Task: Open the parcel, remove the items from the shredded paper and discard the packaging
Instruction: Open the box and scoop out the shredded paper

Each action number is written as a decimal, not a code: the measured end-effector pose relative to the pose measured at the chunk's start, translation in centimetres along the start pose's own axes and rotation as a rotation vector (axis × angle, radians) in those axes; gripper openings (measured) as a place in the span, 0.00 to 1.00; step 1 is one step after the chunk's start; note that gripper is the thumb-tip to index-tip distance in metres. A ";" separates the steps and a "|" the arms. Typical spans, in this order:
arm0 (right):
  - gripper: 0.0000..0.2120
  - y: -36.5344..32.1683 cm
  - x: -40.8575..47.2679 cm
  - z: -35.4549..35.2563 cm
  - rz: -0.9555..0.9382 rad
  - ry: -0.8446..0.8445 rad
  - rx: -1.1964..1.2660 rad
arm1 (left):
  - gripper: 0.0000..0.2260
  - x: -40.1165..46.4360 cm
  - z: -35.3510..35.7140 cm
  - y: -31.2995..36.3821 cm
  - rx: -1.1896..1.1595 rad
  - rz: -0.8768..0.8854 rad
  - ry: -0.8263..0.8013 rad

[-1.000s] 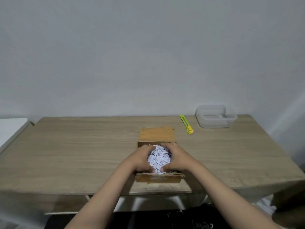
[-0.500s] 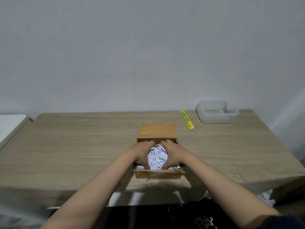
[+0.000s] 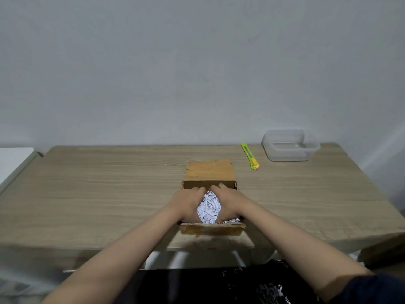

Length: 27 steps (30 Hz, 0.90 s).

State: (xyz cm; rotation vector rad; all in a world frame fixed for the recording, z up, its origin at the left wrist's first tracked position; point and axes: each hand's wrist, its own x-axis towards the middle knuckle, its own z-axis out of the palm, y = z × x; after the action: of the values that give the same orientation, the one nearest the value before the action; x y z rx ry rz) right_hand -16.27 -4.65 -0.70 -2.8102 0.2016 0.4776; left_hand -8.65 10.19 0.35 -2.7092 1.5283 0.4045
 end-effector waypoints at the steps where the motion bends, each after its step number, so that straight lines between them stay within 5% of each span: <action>1: 0.45 0.0 0.1 0.2 0.003 0.003 0.010 | 0.29 0.0 0.0 0.0 0.000 0.003 0.008; 9: 0.29 0.5 0.0 1.3 -0.038 0.079 0.136 | 0.28 -0.5 0.4 -0.3 -0.073 0.017 0.113; 18: 0.30 0.6 -0.5 -0.1 -0.109 0.189 0.286 | 0.36 -1.2 -1.2 -0.2 -0.285 -0.043 0.079; 27: 0.21 0.3 -1.6 -2.0 -0.174 0.394 0.417 | 0.35 -1.8 -3.3 0.4 -0.544 -0.019 0.218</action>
State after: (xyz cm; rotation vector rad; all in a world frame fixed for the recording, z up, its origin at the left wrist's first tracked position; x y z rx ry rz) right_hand -17.21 -5.39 1.63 -2.4495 0.1161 -0.1491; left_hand -9.17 11.02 3.95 -3.2700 1.6381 0.6224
